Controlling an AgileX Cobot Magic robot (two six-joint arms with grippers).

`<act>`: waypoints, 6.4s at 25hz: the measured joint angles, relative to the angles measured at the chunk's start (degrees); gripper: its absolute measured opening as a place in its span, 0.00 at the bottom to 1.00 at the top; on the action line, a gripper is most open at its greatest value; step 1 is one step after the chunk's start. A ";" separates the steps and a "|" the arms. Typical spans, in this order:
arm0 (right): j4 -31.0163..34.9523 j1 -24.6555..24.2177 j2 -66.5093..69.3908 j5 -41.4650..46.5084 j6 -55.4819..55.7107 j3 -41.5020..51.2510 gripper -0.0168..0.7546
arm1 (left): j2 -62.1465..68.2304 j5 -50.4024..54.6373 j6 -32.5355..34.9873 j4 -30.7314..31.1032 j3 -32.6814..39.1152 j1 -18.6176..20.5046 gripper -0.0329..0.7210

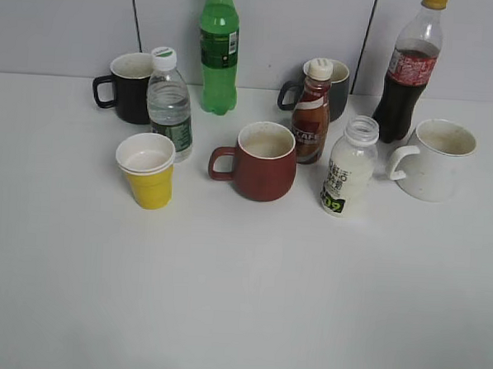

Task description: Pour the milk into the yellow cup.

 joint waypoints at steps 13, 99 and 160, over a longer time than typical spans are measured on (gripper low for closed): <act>0.00 0.00 0.00 0.00 -0.02 0.00 0.74 | 0.00 0.00 0.00 0.00 0.00 0.00 0.36; -9.21 23.13 94.30 -106.48 2.66 8.50 0.74 | 94.49 -117.02 0.00 7.45 13.92 -7.29 0.67; -20.62 13.71 109.41 -117.12 5.00 5.43 0.74 | 133.76 -129.68 2.99 28.23 -14.83 -8.15 0.84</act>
